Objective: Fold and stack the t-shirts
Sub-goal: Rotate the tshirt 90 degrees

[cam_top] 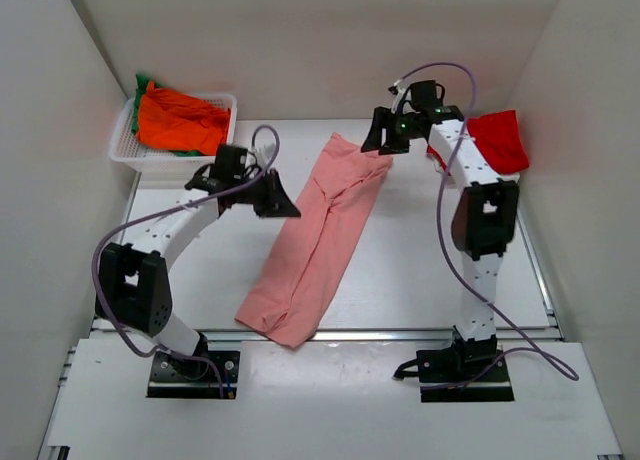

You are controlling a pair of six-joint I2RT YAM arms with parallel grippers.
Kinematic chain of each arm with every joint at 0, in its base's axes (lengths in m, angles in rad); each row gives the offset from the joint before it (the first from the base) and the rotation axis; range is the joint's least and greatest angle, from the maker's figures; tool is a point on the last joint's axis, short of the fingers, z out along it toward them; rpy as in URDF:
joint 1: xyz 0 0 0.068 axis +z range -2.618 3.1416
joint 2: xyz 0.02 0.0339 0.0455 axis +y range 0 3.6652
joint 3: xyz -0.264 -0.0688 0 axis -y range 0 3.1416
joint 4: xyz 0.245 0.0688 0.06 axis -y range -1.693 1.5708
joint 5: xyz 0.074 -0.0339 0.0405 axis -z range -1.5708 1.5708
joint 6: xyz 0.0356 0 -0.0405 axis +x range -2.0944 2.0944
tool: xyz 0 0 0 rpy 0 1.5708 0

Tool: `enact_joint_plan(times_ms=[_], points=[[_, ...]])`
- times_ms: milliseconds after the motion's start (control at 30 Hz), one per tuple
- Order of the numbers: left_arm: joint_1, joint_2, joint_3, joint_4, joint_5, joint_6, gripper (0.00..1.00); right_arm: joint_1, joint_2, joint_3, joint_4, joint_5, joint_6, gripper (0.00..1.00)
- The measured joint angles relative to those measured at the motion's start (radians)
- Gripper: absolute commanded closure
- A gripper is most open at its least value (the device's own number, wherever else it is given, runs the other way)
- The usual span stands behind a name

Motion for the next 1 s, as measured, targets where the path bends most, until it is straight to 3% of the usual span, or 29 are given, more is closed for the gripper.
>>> enact_joint_plan(times_ms=[67,133,167,300,400,533,733,833,1000], points=[[0.010,0.048,0.100,0.058,0.018,-0.022,0.93,0.003,-0.210,-0.235,0.053,0.023,0.000,0.62],[0.003,0.144,0.211,0.101,0.025,-0.026,0.94,0.026,-0.447,-0.502,0.147,0.044,0.011,0.91],[-0.003,0.200,0.257,0.127,0.023,-0.027,0.94,0.049,-0.546,-0.613,0.175,0.050,0.018,0.99],[-0.032,0.432,0.389,0.163,-0.029,-0.025,0.94,0.276,-0.826,-0.967,0.304,0.095,0.077,1.00],[-0.053,0.587,0.484,0.138,-0.104,-0.009,0.93,0.470,-0.846,-1.129,0.422,0.056,0.142,1.00],[-0.082,0.800,0.757,0.029,-0.198,0.029,0.93,0.584,-0.784,-1.288,0.544,0.018,0.228,1.00],[-0.117,1.032,1.156,-0.134,-0.302,0.082,0.95,0.636,-0.563,-1.285,0.594,-0.011,0.250,1.00],[-0.121,1.070,1.198,-0.182,-0.323,0.084,0.95,0.638,-0.467,-1.234,0.537,-0.026,0.243,1.00],[-0.096,1.075,1.198,-0.188,-0.345,0.051,0.97,0.616,-0.451,-1.170,0.415,0.027,0.200,1.00]])
